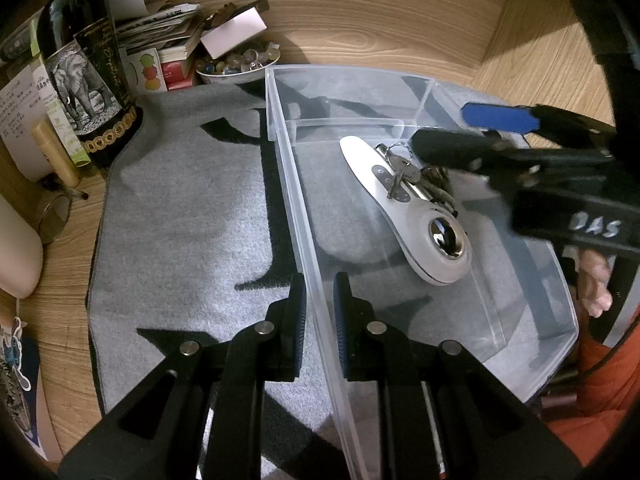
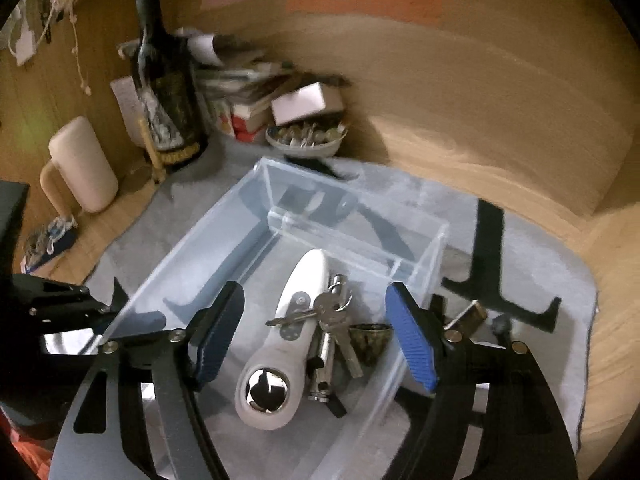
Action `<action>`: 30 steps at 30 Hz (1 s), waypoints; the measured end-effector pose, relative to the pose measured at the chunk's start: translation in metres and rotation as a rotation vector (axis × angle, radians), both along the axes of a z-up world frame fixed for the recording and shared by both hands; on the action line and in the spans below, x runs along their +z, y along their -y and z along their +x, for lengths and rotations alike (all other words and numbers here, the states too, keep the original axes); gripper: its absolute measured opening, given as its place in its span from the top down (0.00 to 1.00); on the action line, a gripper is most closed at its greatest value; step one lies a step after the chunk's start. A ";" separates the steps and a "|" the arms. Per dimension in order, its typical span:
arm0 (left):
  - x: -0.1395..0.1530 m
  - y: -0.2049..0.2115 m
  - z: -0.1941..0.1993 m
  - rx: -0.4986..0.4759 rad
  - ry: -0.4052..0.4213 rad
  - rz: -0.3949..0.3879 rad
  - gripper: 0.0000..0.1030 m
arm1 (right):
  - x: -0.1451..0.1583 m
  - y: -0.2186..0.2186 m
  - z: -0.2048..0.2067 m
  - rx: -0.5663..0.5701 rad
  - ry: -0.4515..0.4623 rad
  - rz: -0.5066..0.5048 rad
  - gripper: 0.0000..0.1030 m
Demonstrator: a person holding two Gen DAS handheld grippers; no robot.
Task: Organize rigid objects
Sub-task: 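Carry the keys into the clear box and release them, then grasp the white plug adapter on the rug with the right gripper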
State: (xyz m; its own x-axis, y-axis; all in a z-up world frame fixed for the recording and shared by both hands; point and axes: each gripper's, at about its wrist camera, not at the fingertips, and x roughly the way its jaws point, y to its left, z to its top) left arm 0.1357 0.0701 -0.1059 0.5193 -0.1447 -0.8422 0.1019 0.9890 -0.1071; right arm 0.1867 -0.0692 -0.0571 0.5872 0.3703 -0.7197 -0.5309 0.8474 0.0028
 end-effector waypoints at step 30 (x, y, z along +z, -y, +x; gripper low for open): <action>-0.001 -0.002 0.003 -0.009 -0.002 0.000 0.86 | -0.054 0.119 0.037 -0.384 -0.133 -0.040 0.35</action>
